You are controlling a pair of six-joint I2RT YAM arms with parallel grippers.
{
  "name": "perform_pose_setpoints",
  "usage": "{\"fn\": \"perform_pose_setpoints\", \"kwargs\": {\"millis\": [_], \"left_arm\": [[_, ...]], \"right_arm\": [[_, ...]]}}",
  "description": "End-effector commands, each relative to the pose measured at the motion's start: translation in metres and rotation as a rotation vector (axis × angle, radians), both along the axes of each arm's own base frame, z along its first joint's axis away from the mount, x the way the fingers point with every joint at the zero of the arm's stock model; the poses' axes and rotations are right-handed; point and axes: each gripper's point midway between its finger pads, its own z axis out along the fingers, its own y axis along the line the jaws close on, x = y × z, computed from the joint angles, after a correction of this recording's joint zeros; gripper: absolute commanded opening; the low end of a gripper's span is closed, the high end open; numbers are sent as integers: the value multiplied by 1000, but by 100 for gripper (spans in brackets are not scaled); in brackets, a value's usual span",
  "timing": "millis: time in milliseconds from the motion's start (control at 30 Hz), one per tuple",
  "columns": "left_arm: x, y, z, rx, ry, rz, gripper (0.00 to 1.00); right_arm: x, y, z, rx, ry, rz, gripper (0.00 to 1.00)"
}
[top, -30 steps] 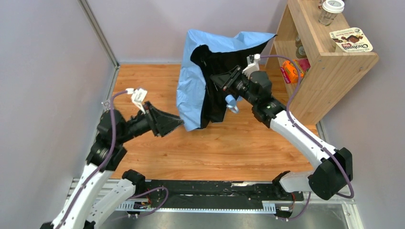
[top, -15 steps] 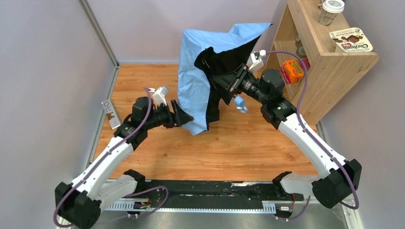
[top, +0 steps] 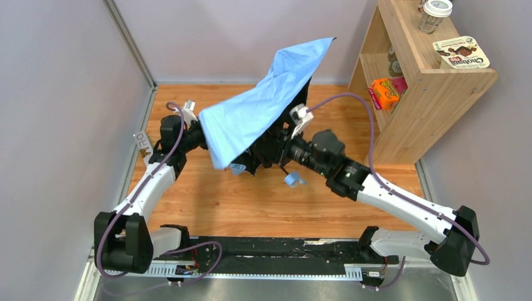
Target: Put away the umbrella
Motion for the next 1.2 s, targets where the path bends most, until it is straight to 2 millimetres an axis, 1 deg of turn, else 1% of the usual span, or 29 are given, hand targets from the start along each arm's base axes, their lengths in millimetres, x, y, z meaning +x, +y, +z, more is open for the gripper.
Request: {"fn": "perform_pose_setpoints", "kwargs": {"millis": [0,33,67,100,167,200,267,300,333,367,400,500,567,600,667,700,733,767,800,833,867,900,933,1000,1033,1067,1100,1133,1167], "left_arm": [[-8,-6,0,-50,-18,-50,5],[-18,-2,-15,-43,12,-37,6],[-21,3,-24,-27,34,-3,9],[-31,9,-44,-8,86,30,11],[-45,18,-63,16,130,68,28],[-50,21,-70,24,147,80,42],[-68,27,-92,46,239,111,53],[-70,30,-90,51,232,130,56],[-78,33,-99,65,287,144,58],[-80,37,-94,75,275,172,60],[-88,42,-101,93,323,197,60],[-98,58,-95,140,311,279,60],[-104,66,-87,156,295,333,54],[-110,70,-87,166,307,349,52],[-112,83,-70,201,231,408,52],[-110,88,-64,219,202,434,54],[-107,89,-50,224,137,433,57],[-103,81,-38,204,76,382,62],[-91,69,-22,173,-13,319,63],[-91,48,-8,111,-56,201,63],[-83,26,8,29,-98,82,63],[-78,17,12,1,-97,29,61],[-69,3,21,-33,-100,-76,60],[-55,-15,38,-38,-143,-177,60],[-54,-29,52,-37,-202,-234,59],[-46,-39,42,-34,-170,-256,59],[-51,-58,46,-35,-189,-312,57],[-42,-65,30,-17,-142,-312,55],[-42,-74,15,8,-94,-315,52]], "right_arm": [[19,-4,-18,-126,-237,-205,0],[19,-1,-32,-154,-232,-228,0],[17,2,-42,-166,-236,-247,0],[17,4,-55,-168,-247,-260,0],[21,5,-87,-149,-246,-296,0],[25,3,-110,-175,-233,-321,0],[37,3,-142,-234,-205,-374,0],[40,4,-151,-245,-201,-387,0],[42,2,-164,-261,-199,-401,0],[45,-2,-176,-266,-186,-427,0],[46,-5,-182,-259,-187,-448,0],[52,-16,-213,-288,-167,-492,0],[52,-16,-230,-300,-152,-489,0],[52,-17,-235,-295,-144,-496,0],[51,-18,-242,-299,-130,-500,0],[50,-18,-245,-299,-120,-499,0],[49,-18,-248,-303,-114,-489,0],[47,-16,-248,-300,-112,-477,0],[46,-16,-249,-296,-108,-475,0],[44,-15,-249,-290,-109,-463,0],[41,-13,-247,-281,-116,-450,0],[37,-11,-247,-278,-125,-432,0],[36,-10,-248,-278,-130,-418,0],[33,-6,-249,-279,-136,-393,0],[33,-5,-249,-280,-145,-385,0],[32,-2,-246,-273,-151,-372,0],[31,0,-246,-275,-154,-362,0],[31,1,-243,-272,-157,-356,0],[30,3,-243,-273,-157,-347,0]]}}
